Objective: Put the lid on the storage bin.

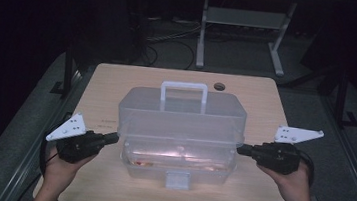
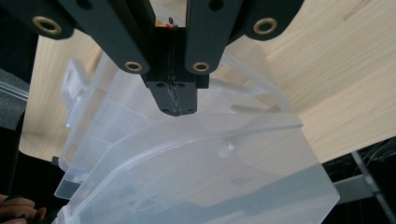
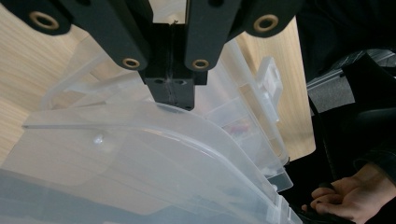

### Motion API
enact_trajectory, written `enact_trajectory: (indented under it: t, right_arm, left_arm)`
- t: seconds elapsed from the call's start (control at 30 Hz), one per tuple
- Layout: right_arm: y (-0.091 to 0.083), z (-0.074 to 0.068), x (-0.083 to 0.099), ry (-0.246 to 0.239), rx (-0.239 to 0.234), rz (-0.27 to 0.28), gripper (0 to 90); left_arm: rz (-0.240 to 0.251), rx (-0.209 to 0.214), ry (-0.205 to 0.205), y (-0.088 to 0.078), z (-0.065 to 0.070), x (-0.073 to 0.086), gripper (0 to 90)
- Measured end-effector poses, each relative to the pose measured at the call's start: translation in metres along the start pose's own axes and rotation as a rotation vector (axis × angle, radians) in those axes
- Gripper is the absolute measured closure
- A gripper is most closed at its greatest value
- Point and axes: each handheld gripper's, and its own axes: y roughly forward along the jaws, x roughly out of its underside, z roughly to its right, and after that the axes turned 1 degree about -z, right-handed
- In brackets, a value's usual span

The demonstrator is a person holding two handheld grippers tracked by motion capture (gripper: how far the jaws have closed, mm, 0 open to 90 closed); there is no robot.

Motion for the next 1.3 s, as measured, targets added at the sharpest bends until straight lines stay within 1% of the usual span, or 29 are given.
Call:
enact_trajectory:
  t: [0.1,0.27,0.53,0.77,0.93,1.1,1.3]
  right_arm:
    - [0.001,-0.001,0.003,-0.007,0.001,-0.003,89.8]
    - [0.001,-0.002,0.006,-0.005,0.002,-0.012,89.8]
    - [0.003,-0.003,0.014,-0.003,-0.005,-0.029,89.8]
    - [0.003,-0.004,0.019,-0.002,-0.007,-0.042,89.7]
    - [0.003,-0.004,0.023,-0.001,-0.009,-0.051,89.7]
    - [0.005,-0.005,0.028,0.006,-0.007,-0.062,89.7]
    - [0.005,-0.006,0.032,0.008,-0.007,-0.075,89.7]
  left_arm:
    - [-0.006,-0.005,0.005,0.001,0.001,0.002,89.9]
    - [-0.016,-0.010,0.006,0.002,0.003,0.006,89.9]
    - [-0.028,-0.019,0.000,0.004,0.008,0.013,89.9]
    - [-0.035,-0.018,-0.012,0.003,0.011,0.019,89.9]
    - [-0.041,-0.017,-0.015,0.003,0.012,0.022,89.9]
    - [-0.054,-0.027,-0.010,0.004,0.015,0.027,89.9]
    - [-0.068,-0.030,-0.016,0.004,0.017,0.031,89.9]
